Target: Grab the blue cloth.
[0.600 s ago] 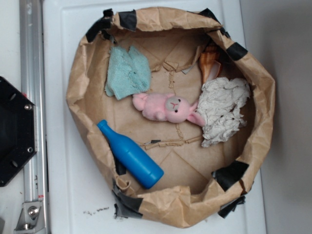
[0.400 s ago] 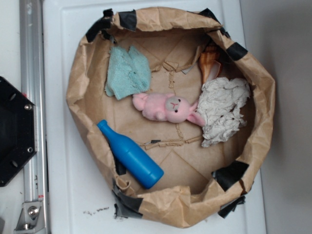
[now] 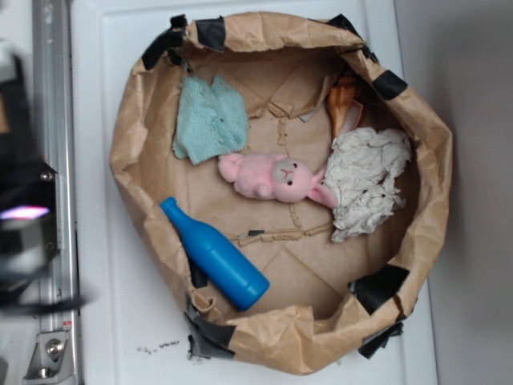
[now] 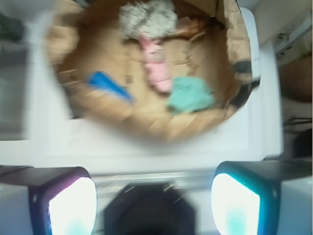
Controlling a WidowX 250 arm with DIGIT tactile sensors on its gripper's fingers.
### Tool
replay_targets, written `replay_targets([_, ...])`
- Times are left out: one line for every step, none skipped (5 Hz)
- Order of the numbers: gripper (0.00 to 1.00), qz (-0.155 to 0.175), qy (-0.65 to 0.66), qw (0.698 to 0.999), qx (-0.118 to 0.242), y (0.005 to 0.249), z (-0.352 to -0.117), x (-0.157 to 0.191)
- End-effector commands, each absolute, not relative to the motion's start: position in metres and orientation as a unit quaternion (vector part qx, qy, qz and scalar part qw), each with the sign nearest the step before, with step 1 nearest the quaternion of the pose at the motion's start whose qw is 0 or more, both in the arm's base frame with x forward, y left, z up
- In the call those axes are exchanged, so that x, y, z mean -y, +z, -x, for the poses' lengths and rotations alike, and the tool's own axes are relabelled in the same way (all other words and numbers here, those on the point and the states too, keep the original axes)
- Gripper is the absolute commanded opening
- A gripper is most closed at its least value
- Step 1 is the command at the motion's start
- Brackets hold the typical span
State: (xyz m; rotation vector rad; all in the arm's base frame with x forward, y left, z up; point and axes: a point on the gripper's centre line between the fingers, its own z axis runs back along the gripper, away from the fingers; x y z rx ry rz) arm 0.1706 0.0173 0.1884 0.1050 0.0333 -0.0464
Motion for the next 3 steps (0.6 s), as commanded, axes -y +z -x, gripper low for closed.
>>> replay_targets([1.00, -0.057, -0.085, 0.994, -0.030, 0.127, -0.245, -0.037])
replay_targets([1.00, -0.043, -0.133, 0.990, -0.030, 0.102, -0.245, -0.032])
replay_targets([1.00, -0.040, -0.154, 0.986, -0.041, 0.081, -0.232, -0.037])
